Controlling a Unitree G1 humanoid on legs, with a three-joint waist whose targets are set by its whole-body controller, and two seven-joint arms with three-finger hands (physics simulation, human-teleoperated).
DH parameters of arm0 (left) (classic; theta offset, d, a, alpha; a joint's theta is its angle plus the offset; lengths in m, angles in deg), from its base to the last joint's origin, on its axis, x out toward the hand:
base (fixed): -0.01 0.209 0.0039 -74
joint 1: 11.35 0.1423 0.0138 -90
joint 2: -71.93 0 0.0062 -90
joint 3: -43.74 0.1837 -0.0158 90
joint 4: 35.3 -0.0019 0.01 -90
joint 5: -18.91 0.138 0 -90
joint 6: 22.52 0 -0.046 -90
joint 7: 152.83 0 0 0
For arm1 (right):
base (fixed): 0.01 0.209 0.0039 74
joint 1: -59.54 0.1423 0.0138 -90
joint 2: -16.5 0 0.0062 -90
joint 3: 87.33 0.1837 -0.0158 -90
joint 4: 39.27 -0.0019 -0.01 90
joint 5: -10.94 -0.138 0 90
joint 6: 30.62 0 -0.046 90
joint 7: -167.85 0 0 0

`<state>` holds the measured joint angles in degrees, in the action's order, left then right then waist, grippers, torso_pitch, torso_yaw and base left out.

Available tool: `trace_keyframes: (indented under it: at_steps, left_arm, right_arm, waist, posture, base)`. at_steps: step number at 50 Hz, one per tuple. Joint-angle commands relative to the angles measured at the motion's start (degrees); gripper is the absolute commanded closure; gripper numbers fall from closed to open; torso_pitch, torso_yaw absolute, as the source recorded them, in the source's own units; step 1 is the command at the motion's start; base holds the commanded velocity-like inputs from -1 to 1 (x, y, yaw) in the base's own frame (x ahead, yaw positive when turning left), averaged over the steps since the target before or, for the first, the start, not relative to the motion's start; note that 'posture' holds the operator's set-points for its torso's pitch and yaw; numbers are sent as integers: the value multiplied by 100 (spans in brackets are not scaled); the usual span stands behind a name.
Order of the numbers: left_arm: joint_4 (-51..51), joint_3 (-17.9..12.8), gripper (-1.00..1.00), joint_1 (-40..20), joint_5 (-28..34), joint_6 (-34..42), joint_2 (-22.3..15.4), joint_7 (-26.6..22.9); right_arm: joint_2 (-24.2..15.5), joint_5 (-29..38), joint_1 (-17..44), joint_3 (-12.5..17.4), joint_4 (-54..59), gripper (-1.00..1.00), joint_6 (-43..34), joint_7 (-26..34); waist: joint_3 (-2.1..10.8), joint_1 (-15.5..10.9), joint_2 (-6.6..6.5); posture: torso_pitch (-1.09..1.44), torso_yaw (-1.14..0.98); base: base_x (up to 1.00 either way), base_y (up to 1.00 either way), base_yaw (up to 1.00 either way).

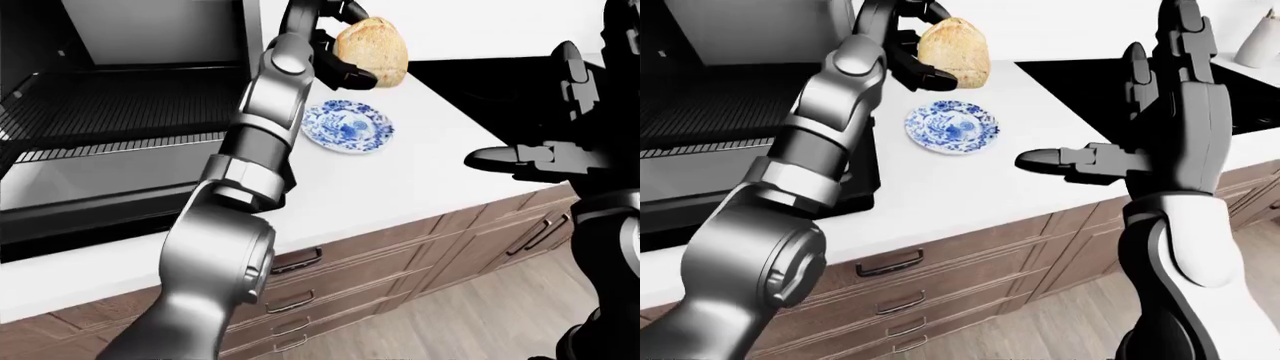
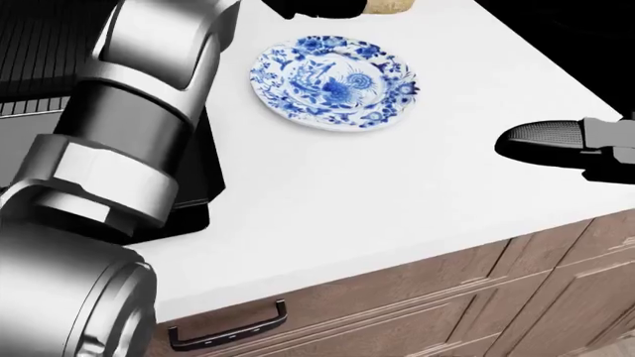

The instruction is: Pick the bread from the rack and place it on the plate on the counter.

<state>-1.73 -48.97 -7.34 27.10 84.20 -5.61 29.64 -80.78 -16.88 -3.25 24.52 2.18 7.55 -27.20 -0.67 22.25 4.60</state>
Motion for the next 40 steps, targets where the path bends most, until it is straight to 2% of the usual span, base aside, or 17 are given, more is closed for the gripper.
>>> trace_keyframes:
  at_steps: [1, 11, 25, 40]
  left_arm:
    - [-12, -37, 100, -345, -48, -517, -95, 165]
    - [-893, -153, 100, -379, -166, -1122, -155, 458]
    - [-1427, -276, 100, -293, -264, -1507, -128, 721]
    - [-1702, -417, 100, -2, -127, -1829, -107, 1549]
  right_arm:
    - [-64, 39, 125, 67, -106, -100, 156, -9]
    - [-9, 96, 80, 45, -108, -100, 190, 24]
    - [-19, 104, 135, 51, -105, -100, 135, 37]
    - [-5, 113, 105, 46, -125, -100, 127, 49]
  waist:
    - [178, 29, 11]
    - [232, 259, 11]
    - [289, 412, -19]
    - [338, 506, -50]
  posture:
    - [0, -43]
    - [1, -43]
    - [1, -43]
    - [1, -43]
  base:
    - [0, 0, 0]
    - [0, 0, 0]
    - [0, 0, 0]
    - [0, 0, 0]
